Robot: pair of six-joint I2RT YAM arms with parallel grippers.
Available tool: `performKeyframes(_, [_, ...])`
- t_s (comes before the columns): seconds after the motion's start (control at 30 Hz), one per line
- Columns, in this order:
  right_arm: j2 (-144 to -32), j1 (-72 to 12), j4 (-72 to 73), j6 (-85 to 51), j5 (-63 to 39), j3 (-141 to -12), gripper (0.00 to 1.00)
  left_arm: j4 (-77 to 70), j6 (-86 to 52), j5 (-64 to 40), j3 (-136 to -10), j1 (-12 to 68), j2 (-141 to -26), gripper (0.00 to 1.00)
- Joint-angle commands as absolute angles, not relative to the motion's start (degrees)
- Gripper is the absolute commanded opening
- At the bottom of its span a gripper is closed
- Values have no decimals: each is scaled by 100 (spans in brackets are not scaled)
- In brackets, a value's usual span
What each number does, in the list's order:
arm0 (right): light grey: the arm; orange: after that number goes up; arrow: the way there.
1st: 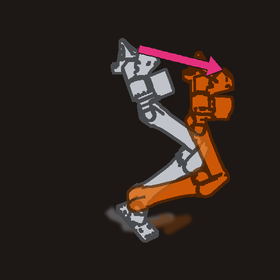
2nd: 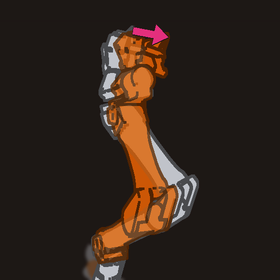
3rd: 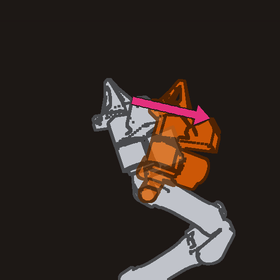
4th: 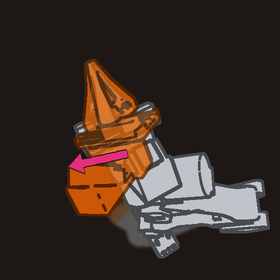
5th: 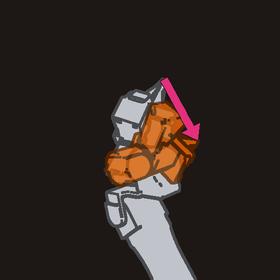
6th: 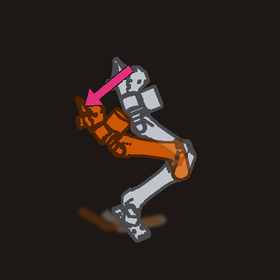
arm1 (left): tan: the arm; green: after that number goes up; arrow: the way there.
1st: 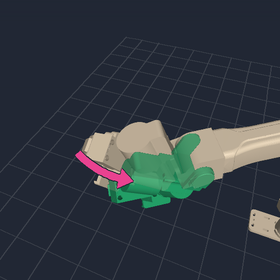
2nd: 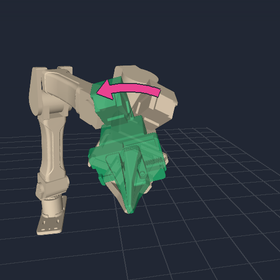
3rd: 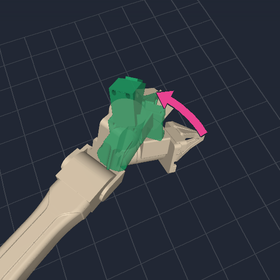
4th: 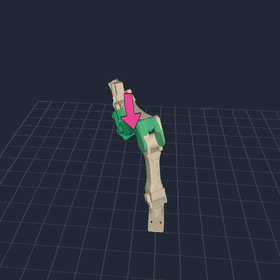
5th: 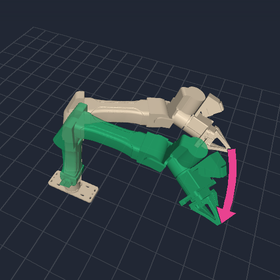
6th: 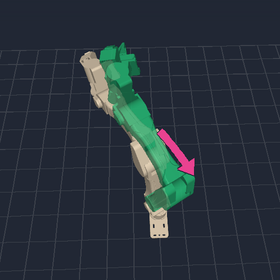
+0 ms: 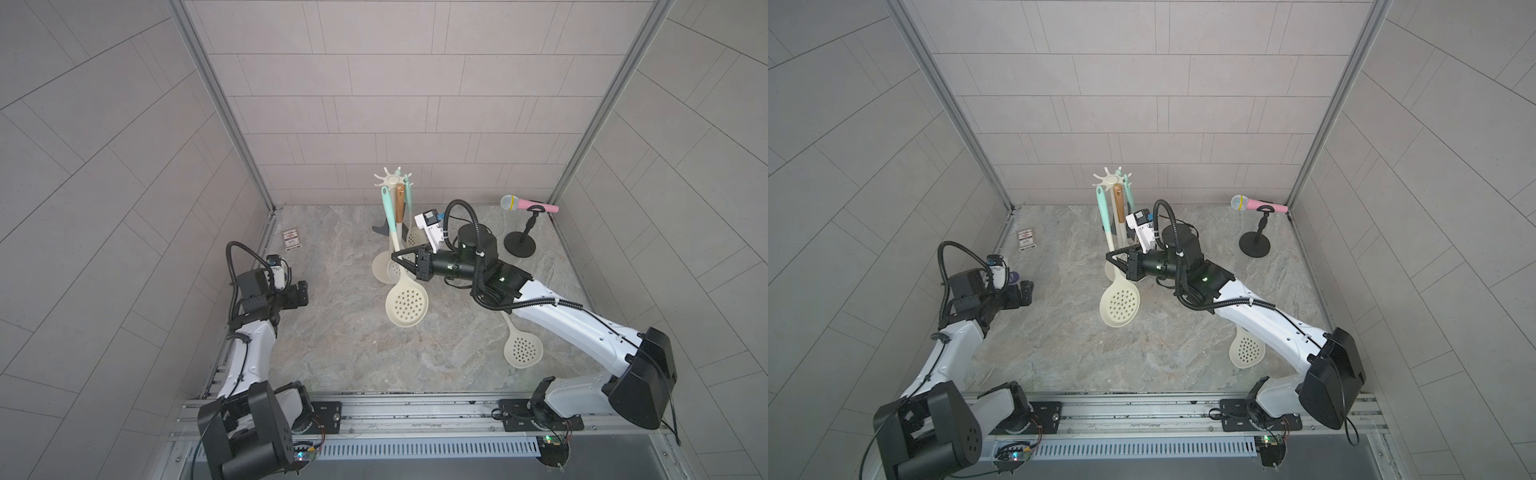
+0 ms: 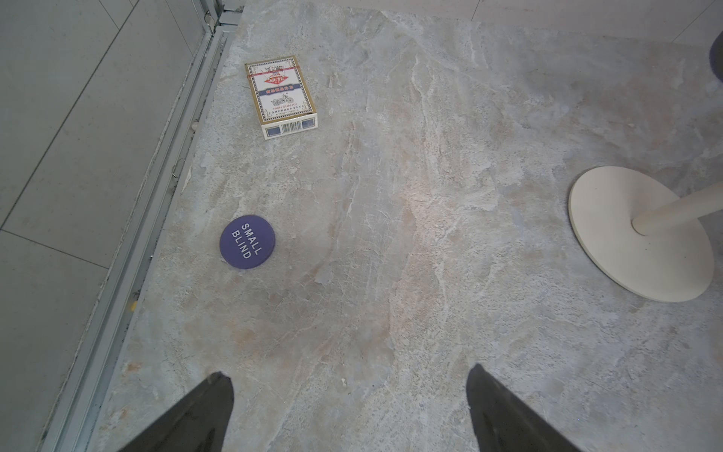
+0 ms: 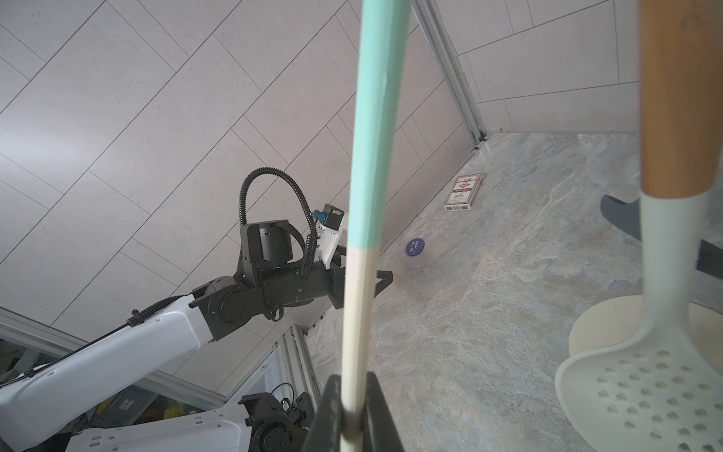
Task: Hang the skimmer on the kitchen utensil rack
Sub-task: Hang the skimmer on the rack.
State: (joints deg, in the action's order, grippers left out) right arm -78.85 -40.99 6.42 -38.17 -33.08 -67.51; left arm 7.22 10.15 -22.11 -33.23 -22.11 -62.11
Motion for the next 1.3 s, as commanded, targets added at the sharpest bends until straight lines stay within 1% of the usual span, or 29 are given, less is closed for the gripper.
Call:
performKeyframes(0.0, [-7945, -4131, 896, -3858, -3215, -6829, 0, 713, 1141, -2273, -3382, -2241, -6187, 100])
performKeyframes(0.57, [-7911, -4079, 1168, -3963, -3077, -6610, 0, 725, 1144, -2286, -3375, -2248, -6176, 100])
performKeyframes(0.8, [-8015, -3967, 1354, -4233, -3107, -6483, 0, 723, 1143, -2301, -3375, -2250, -6173, 100])
performKeyframes(1.03, [-8255, -3792, 1642, -4604, -3120, -6279, 0, 725, 1151, -2303, -3375, -2250, -6173, 100])
performKeyframes(1.27, [-8816, -3789, 1939, -4709, -3173, -6148, 0, 724, 1159, -2321, -3364, -2255, -6155, 100])
